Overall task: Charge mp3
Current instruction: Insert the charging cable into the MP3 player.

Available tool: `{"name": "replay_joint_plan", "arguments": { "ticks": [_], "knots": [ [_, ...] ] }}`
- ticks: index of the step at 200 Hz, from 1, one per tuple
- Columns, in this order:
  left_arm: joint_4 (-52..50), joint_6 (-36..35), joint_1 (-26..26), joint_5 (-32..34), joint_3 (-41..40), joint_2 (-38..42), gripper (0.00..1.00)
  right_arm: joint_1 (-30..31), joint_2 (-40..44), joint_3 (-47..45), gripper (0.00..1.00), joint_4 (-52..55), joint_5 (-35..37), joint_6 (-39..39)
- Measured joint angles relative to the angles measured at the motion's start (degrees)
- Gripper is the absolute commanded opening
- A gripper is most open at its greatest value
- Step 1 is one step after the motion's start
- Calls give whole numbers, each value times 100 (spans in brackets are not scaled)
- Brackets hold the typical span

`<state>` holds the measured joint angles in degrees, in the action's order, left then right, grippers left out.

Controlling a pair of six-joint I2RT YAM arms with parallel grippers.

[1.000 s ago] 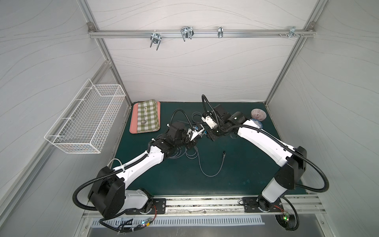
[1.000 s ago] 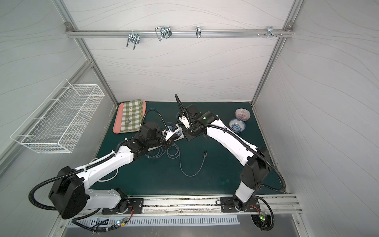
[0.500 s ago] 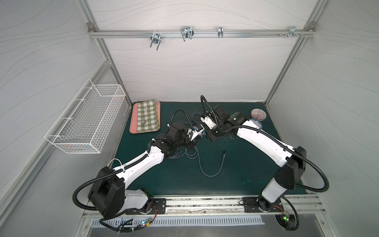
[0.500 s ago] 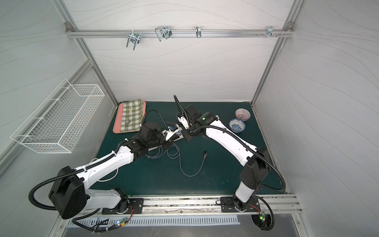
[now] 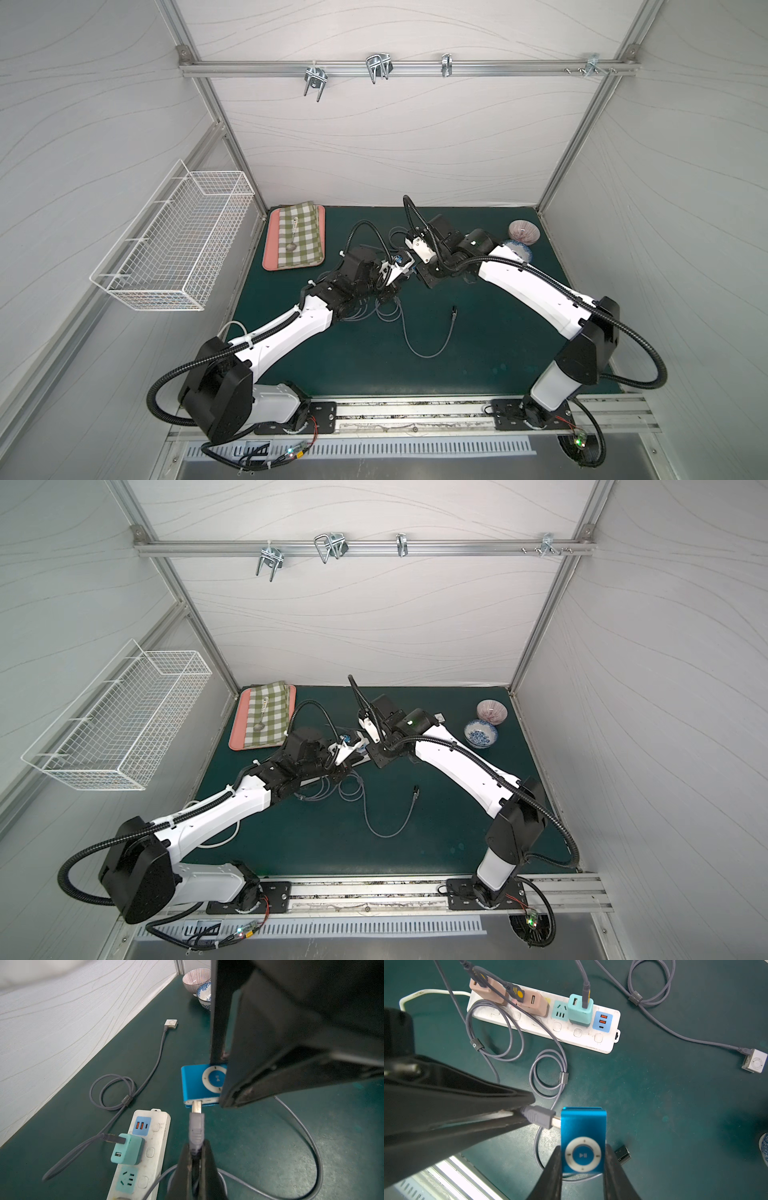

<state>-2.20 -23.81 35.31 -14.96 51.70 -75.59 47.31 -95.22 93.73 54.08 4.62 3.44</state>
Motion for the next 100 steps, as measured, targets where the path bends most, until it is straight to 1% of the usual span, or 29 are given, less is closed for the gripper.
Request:
{"name": "replay_joint_plan", "arguments": {
  "ticks": [78, 100],
  "knots": [
    [-103, 195, 33, 9, 164, -46, 0, 0, -90, 0, 17, 2, 74, 90],
    [-92, 203, 39, 9, 164, -76, 0, -50, -90, 0, 16, -2, -44, 184]
  ]
}}
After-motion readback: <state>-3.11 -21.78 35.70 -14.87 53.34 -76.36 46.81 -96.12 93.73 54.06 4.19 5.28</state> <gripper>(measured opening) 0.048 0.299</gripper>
